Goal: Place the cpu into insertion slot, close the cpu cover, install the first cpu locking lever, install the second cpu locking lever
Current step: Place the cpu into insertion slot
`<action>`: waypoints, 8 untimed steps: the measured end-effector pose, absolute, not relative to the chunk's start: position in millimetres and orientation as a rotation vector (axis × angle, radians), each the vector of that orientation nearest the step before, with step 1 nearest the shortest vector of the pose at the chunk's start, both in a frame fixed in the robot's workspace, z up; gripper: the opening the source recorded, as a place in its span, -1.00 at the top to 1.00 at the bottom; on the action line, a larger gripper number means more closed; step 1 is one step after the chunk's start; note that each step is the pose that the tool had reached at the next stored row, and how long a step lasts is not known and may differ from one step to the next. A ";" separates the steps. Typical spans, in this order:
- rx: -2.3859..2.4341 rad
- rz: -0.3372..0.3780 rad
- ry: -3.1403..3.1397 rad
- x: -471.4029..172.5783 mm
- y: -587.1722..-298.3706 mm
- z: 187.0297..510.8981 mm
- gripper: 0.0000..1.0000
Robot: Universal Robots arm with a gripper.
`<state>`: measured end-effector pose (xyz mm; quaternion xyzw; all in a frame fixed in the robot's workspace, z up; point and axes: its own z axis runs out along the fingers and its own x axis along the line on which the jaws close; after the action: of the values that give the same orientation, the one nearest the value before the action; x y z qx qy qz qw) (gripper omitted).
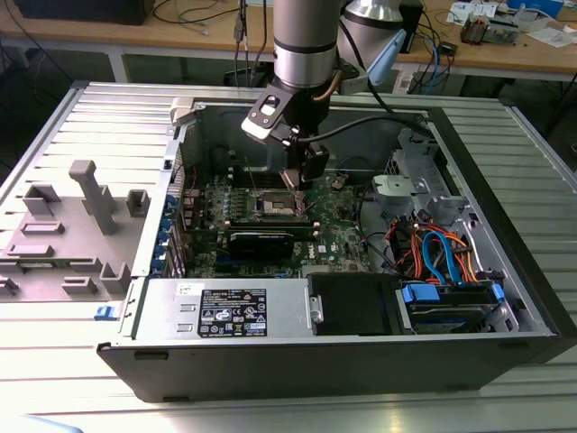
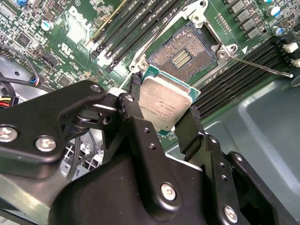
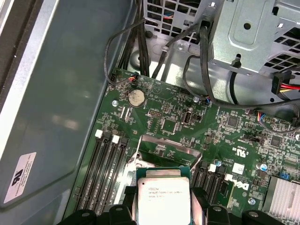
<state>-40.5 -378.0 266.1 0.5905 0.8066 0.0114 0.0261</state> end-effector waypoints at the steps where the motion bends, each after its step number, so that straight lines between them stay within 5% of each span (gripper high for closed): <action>1: 1.826 0.035 2.491 -40.5 -378.0 266.1 -0.09; 8: 1.846 0.031 2.475 -40.5 -378.0 265.4 -0.09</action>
<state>-40.5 -378.0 265.4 0.5977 0.8012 0.0101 0.0270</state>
